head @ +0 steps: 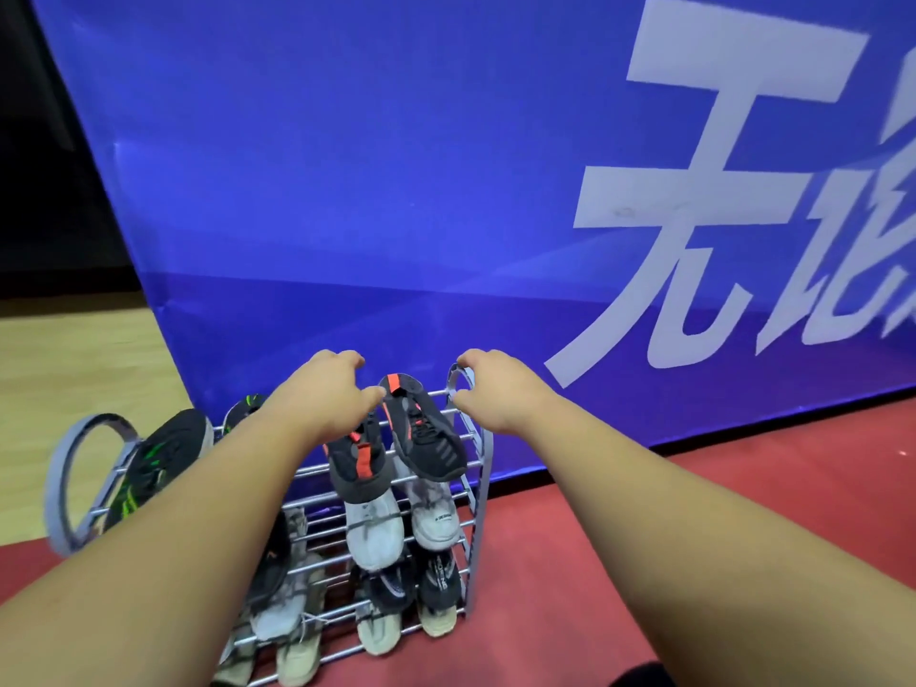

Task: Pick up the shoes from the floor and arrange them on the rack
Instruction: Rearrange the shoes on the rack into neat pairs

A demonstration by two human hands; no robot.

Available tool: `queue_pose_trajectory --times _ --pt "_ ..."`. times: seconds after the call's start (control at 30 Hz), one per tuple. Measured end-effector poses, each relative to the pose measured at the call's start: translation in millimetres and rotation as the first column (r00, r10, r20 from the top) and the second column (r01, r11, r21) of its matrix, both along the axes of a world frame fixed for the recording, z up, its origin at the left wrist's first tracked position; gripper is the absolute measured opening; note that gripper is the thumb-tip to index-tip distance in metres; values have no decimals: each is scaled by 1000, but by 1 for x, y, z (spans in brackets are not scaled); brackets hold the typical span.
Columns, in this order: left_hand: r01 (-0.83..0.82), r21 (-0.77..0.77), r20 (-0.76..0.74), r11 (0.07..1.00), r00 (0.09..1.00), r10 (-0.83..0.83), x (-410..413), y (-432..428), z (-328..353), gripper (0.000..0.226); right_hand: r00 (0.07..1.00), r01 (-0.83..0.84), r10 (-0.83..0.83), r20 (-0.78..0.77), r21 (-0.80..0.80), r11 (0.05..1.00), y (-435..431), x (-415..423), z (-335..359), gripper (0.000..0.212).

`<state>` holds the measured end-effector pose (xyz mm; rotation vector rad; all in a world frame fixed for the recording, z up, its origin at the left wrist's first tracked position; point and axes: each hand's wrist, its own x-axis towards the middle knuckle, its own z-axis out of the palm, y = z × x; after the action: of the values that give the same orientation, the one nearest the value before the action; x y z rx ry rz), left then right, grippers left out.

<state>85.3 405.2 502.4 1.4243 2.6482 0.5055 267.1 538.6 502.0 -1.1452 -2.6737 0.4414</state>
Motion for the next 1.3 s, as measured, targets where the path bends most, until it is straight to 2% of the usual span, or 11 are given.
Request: queue_pose_trajectory --times 0.17,0.27,0.37,0.47,0.6,0.8,0.9,1.0,1.1,1.2,1.3 --pt "-63 71 69 996 996 58 -4 6 -40 55 991 30 -35 -133 -43 999 5 -16 -30 51" --pt "-122 245 120 962 988 95 -6 -1 -67 41 974 36 -45 -224 -41 999 3 -24 -51 48" --pt "-200 419 206 886 971 122 -14 -6 -89 35 942 64 -76 -328 -48 997 4 -30 -70 45" --pt "-343 549 403 762 908 118 -20 -9 -109 30 879 113 -137 -457 -80 990 7 -38 -90 46" --pt "-448 584 519 677 847 113 -25 -5 -132 30 800 167 -201 -566 -112 980 8 -50 -113 47" --pt "-387 615 441 687 891 107 -31 18 -132 49 842 124 -159 -516 -102 987 7 -72 -131 56" --pt "-401 600 458 693 882 114 -29 27 -139 47 829 85 -153 -539 -149 985 0 -84 -133 44" --pt "-533 505 616 679 773 149 -32 36 -148 44 831 36 -176 -527 -265 964 -7 -97 -135 35" --pt "-659 368 847 656 529 56 -39 38 -156 45 925 13 -138 -355 -334 943 -10 -105 -148 29" --pt "-660 322 926 679 369 -80 -40 36 -159 54 976 33 -109 -189 -365 931 -12 -111 -163 41" --pt "-675 262 957 690 272 -98 -40 35 -162 37 980 14 -101 -170 -451 892 -17 -115 -172 54"
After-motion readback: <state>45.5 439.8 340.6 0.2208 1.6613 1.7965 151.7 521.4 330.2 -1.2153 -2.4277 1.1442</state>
